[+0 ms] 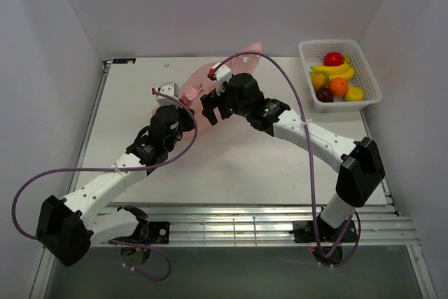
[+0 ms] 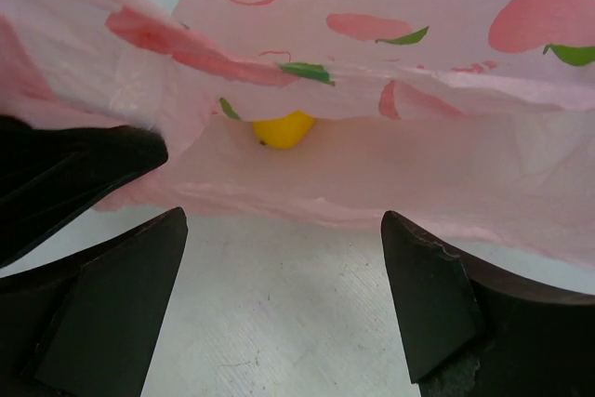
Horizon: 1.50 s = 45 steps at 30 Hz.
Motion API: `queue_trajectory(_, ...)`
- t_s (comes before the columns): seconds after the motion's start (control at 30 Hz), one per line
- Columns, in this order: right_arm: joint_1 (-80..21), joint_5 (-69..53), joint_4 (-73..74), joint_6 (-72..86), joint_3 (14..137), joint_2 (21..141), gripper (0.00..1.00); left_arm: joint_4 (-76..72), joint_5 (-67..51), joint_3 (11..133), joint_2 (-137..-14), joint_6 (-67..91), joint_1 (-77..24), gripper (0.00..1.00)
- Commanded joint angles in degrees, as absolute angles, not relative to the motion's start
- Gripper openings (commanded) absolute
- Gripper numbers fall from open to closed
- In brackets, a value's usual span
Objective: Take the fake fruits out of the plastic bag
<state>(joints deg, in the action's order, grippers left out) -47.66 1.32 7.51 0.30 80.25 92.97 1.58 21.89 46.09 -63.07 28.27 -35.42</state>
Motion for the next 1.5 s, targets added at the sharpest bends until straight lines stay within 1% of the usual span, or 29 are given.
queue_trajectory(0.0,-47.9,3.3,5.5,0.4,86.3,95.5,0.90,2.9,22.7,45.7,-61.1,27.3,-35.9,0.00)
queue_trajectory(0.27,-48.1,2.3,5.5,-1.5,88.3,103.5,0.90,3.3,22.8,44.8,-59.7,27.2,-36.1,0.00)
queue_trajectory(0.37,-48.1,2.4,4.3,-0.4,88.7,106.9,0.90,3.6,22.9,45.3,-58.5,27.7,-36.2,0.00)
queue_trajectory(0.57,-48.1,-2.0,2.5,4.8,91.5,114.1,0.90,2.0,23.3,47.8,-58.4,25.8,-36.3,0.00)
queue_trajectory(0.77,-48.2,-2.5,-10.7,12.8,88.3,116.3,0.90,0.5,20.4,50.8,-62.7,24.3,-36.3,0.00)
queue_trajectory(0.83,-48.2,-5.3,-14.3,13.9,87.5,117.1,0.90,0.4,20.0,51.6,-63.5,23.8,-36.3,0.00)
queue_trajectory(1.03,-49.6,-6.1,-19.1,15.0,87.7,118.8,0.90,-1.8,19.3,52.1,-65.0,23.4,-36.4,0.00)
queue_trajectory(1.13,-50.1,-5.5,-17.9,15.0,89.6,120.9,0.90,-1.8,19.4,52.7,-65.0,22.8,-36.4,0.00)
queue_trajectory(1.2,-50.1,-5.5,-14.7,14.8,92.2,123.1,0.90,-1.8,19.5,52.8,-64.8,22.2,-36.4,0.00)
queue_trajectory(1.3,-50.4,-6.0,-13.2,14.9,92.6,125.1,0.90,-1.7,19.5,52.5,-64.3,22.1,-36.4,0.00)
queue_trajectory(1.47,-51.8,-4.6,-15.6,17.4,91.7,126.4,0.90,-1.2,18.5,49.2,-62.8,25.1,-36.4,0.00)
